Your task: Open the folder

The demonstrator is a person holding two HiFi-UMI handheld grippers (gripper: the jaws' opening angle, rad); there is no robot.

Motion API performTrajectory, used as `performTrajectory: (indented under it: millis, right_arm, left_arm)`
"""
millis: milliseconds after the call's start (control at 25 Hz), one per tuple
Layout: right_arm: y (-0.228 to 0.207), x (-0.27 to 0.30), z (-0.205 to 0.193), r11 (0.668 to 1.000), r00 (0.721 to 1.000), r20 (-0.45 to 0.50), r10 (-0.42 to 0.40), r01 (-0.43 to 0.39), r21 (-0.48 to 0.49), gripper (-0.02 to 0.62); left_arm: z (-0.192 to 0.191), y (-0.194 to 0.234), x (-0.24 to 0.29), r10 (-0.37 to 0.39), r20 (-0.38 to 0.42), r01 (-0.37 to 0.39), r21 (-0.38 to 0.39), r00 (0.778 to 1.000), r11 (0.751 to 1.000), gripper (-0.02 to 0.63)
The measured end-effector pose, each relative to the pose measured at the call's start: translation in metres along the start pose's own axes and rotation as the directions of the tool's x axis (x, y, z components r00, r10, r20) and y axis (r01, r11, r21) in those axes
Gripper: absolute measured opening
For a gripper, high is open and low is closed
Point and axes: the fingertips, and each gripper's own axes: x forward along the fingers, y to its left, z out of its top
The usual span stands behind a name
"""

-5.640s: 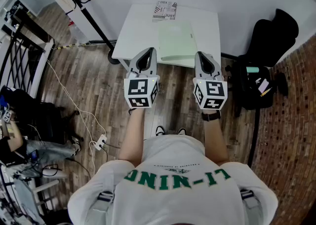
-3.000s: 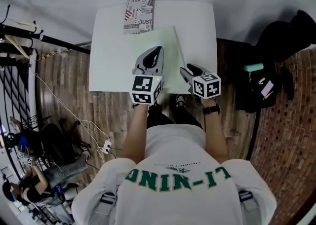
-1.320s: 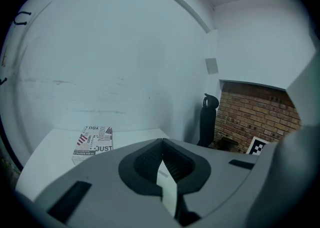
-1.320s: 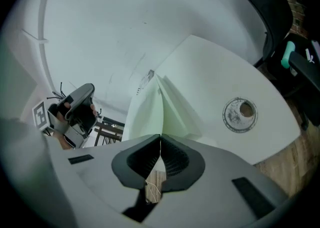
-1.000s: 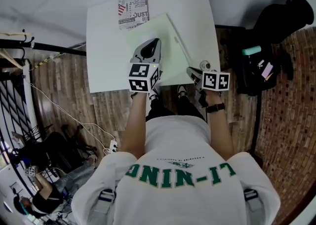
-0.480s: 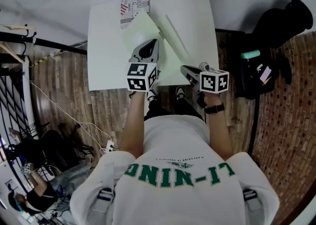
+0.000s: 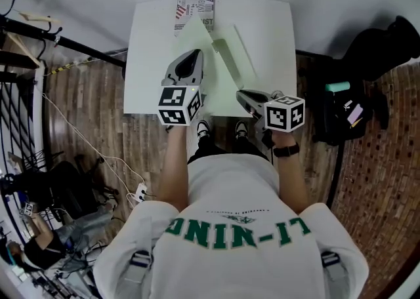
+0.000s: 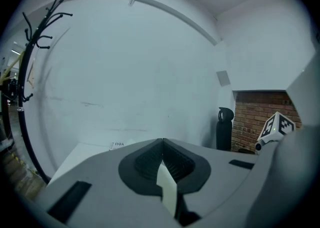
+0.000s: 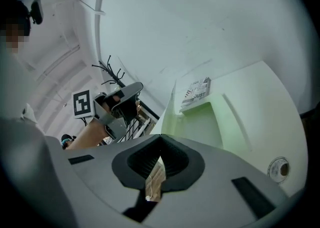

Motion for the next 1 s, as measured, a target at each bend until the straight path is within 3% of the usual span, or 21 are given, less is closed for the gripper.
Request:
performTrajectory:
  millis: [240, 440, 1000]
  right_arm:
    - [0.037, 0.024, -0.006, 0.995, 0.994, -0.070, 0.082, -0.086, -0.053, 0.015]
    - [0.073, 0.053, -0.011, 0.979, 0.976, -0.161, 0.149, -0.168, -0.112, 0.017]
    - [0.172, 0.153, -0.027, 0.896, 0.893, -0.385, 0.234, -0.352, -0.271, 0.021]
  left_arm:
    - [0.016, 0.030, -0.039, 0.099, 0.050, -0.099, -0.003, 0.994, 0.995, 0.014]
    - [0.020, 0.064, -0.076, 0.204, 0.076, -0.202, -0.028, 0.976, 0.979, 0.014]
    - [0.011, 0.162, -0.206, 0.476, 0.111, -0.465, -0.111, 0.872, 0.878, 0.014]
